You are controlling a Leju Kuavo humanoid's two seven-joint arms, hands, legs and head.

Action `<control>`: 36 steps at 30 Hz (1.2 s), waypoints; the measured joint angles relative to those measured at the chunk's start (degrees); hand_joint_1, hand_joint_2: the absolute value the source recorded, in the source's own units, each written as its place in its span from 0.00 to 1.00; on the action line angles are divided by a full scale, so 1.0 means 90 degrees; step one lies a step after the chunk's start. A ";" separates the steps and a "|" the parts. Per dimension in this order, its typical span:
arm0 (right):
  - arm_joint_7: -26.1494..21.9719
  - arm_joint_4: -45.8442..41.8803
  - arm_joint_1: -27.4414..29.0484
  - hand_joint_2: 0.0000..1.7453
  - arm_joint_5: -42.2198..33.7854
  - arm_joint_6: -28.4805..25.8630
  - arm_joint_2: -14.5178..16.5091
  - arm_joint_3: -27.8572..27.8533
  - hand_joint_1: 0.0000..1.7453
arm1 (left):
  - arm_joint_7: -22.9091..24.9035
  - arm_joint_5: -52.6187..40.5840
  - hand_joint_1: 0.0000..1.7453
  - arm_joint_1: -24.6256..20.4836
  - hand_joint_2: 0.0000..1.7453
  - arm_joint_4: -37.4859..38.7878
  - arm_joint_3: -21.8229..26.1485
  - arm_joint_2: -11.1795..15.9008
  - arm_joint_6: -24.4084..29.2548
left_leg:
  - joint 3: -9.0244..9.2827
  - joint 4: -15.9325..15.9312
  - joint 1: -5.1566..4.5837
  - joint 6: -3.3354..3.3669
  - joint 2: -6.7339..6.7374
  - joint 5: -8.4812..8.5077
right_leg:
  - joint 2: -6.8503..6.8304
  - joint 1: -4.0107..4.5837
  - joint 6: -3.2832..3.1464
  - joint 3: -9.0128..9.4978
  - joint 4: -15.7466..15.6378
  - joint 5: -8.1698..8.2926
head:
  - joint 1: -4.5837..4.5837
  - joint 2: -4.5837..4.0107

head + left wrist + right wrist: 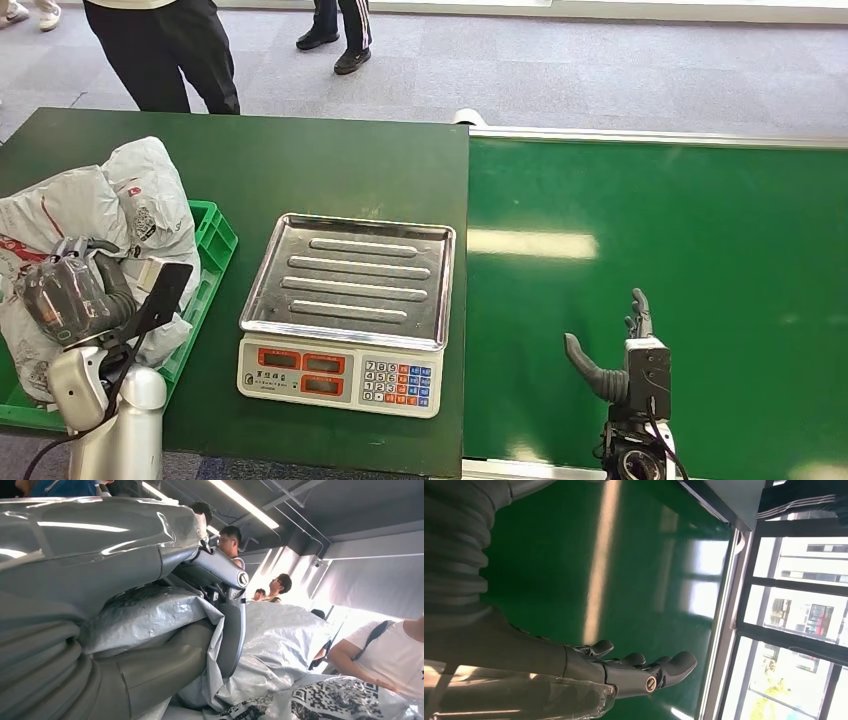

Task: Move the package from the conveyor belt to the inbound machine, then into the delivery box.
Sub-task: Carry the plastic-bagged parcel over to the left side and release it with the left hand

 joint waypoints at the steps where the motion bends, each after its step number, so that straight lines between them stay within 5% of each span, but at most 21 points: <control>1: 0.0000 0.0000 0.0003 1.00 0.0005 0.0001 0.0005 -0.0007 0.00 | -0.0069 0.0000 0.89 -0.0002 1.00 -0.0007 0.0039 -0.0010 0.0001 | 0.0000 0.0000 0.0000 0.0000 0.0000 0.0000 | 0.0000 0.0000 0.0000 0.0000 0.0000 0.0000 | 0.0000 0.0000; 7: 0.0002 -0.0021 0.0024 1.00 0.0080 0.0004 0.0075 -0.0027 0.00 | -0.1307 0.0326 0.96 -0.0180 1.00 -0.0246 0.0817 -0.0346 0.0002 | 0.0000 0.0000 0.0000 0.0000 0.0001 0.0000 | 0.0000 0.0000 0.0000 -0.0002 0.0000 0.0000 | 0.0001 0.0000; 11: 0.0040 -0.0066 0.0046 1.00 0.0123 0.0007 0.0118 -0.0032 0.00 | -0.1868 0.0670 0.85 -0.0473 1.00 -0.0301 0.1664 -0.0567 0.0002 | 0.0001 0.0000 0.0000 0.0000 0.0003 0.0000 | 0.0001 0.0000 0.0000 -0.0003 0.0000 0.0000 | -0.0001 0.0000; 17: 0.0065 -0.0161 0.0098 1.00 0.0140 0.0007 0.0153 -0.0061 0.00 | -0.0470 0.0433 0.68 -0.0550 1.00 0.0102 0.1810 -0.0432 -0.0001 | 0.0000 0.0000 0.0002 -0.0001 -0.0002 0.0000 | 0.0000 0.0002 0.0000 -0.0002 0.0000 0.0000 | 0.0001 0.0000; 20: 0.0075 -0.0200 0.0117 1.00 0.0148 0.0007 0.0162 -0.0079 0.00 | -0.0239 0.0378 0.19 -0.0548 1.00 0.0263 0.1700 -0.0330 -0.0016 | 0.0000 0.0000 0.0001 0.0000 -0.0001 0.0000 | 0.0000 0.0001 0.0000 -0.0001 0.0000 0.0000 | 0.0001 0.0000; 22: 0.0096 -0.0215 0.0125 1.00 0.0171 0.0013 0.0166 -0.0086 0.00 | 0.0136 0.0318 0.01 -0.0536 1.00 0.0364 0.1592 -0.0245 -0.0136 | 0.0001 0.0000 0.0001 0.0000 -0.0001 0.0000 | 0.0000 0.0001 0.0000 -0.0001 0.0000 0.0000 | 0.0001 0.0000; 28: 0.0189 -0.0304 0.0142 1.00 0.0270 0.0090 0.0192 -0.0121 0.00 | 0.1497 -0.0138 0.00 -0.0446 1.00 0.0818 0.0853 0.0214 -0.1124 | 0.0003 -0.0001 0.0001 -0.0001 -0.0006 0.0001 | -0.0002 0.0001 0.0000 0.0004 0.0000 -0.0001 | -0.0001 0.0000; 36: 0.0245 -0.0464 0.0191 1.00 0.0317 0.0180 0.0233 -0.0186 0.00 | 0.1407 -0.0058 0.00 -0.0404 1.00 0.0963 0.0422 0.0450 -0.0695 | 0.0011 0.0000 0.0000 0.0000 -0.0009 0.0003 | -0.0010 0.0000 0.0000 0.0018 0.0000 -0.0001 | 0.0001 0.0000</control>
